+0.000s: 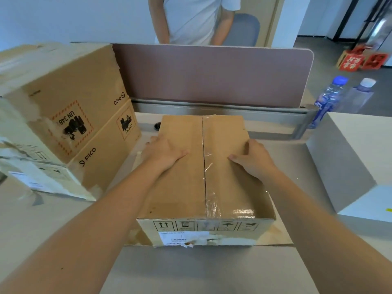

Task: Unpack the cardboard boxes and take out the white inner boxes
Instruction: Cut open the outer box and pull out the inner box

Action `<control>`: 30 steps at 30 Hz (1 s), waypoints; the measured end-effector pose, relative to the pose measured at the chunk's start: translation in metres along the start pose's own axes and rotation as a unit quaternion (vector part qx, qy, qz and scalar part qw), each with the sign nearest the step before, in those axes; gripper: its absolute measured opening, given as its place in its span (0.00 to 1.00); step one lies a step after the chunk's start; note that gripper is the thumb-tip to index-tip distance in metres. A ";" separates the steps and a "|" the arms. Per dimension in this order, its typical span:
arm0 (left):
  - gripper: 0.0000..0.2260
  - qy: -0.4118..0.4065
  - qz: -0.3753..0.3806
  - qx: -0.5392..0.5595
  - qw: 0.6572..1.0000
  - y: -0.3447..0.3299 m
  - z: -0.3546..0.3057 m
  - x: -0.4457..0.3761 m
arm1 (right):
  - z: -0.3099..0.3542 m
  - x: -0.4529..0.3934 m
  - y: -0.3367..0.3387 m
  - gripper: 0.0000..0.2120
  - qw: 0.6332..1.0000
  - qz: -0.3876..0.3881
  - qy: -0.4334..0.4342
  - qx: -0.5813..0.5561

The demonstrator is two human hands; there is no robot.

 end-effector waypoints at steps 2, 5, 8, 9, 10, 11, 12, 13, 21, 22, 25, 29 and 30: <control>0.22 -0.059 0.008 -0.087 0.994 0.002 -0.020 0.007 | -0.006 0.013 0.008 0.27 1.000 -0.011 0.004 0.016; 0.16 -0.156 0.057 -0.100 0.981 -0.006 -0.057 0.027 | -0.021 0.035 0.026 0.27 0.999 -0.037 -0.018 0.030; 0.18 -0.259 0.108 -0.085 0.956 -0.016 -0.095 0.054 | -0.039 0.061 0.046 0.25 0.997 -0.061 -0.040 0.024; 0.19 -0.286 0.123 -0.084 0.946 -0.018 -0.107 0.064 | -0.046 0.072 0.052 0.25 0.996 -0.067 -0.049 0.021; 0.21 -0.313 0.136 -0.086 0.936 -0.021 -0.120 0.075 | -0.054 0.083 0.058 0.25 0.995 -0.072 -0.060 0.018; 0.21 -0.337 0.146 -0.087 0.926 -0.025 -0.131 0.085 | -0.064 0.094 0.063 0.24 0.994 -0.079 -0.073 0.014; 0.21 -0.359 0.153 -0.087 0.916 -0.030 -0.142 0.095 | -0.074 0.106 0.068 0.24 0.993 -0.087 -0.085 0.013; 0.21 -0.379 0.158 -0.085 0.908 -0.035 -0.153 0.106 | -0.085 0.117 0.074 0.24 0.990 -0.096 -0.098 0.014; 0.21 -0.513 0.193 -0.121 0.828 -0.107 -0.219 0.196 | -0.196 0.196 0.091 0.22 0.970 -0.121 -0.208 0.015; 0.21 -0.517 0.206 -0.126 0.821 -0.119 -0.222 0.205 | -0.210 0.202 0.087 0.22 0.968 -0.116 -0.221 0.013; 0.22 -0.503 0.258 -0.133 0.814 -0.157 -0.217 0.227 | -0.249 0.213 0.067 0.22 0.963 -0.092 -0.253 0.011; 0.24 -0.453 0.322 -0.136 0.820 -0.201 -0.193 0.249 | -0.287 0.216 0.024 0.23 0.960 -0.041 -0.278 0.020; 0.23 -0.444 0.331 -0.137 0.821 -0.209 -0.187 0.253 | -0.294 0.216 0.013 0.23 0.959 -0.030 -0.281 0.029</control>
Point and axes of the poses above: each hand's wrist, its own x-axis away from the middle knuckle, its own y-axis out of the back of the hand, z = x × y, the point moved 7 cm from there along -x, towards the middle knuckle, and after that the axes turned 11 degrees about -y, right-handed, at the moved point
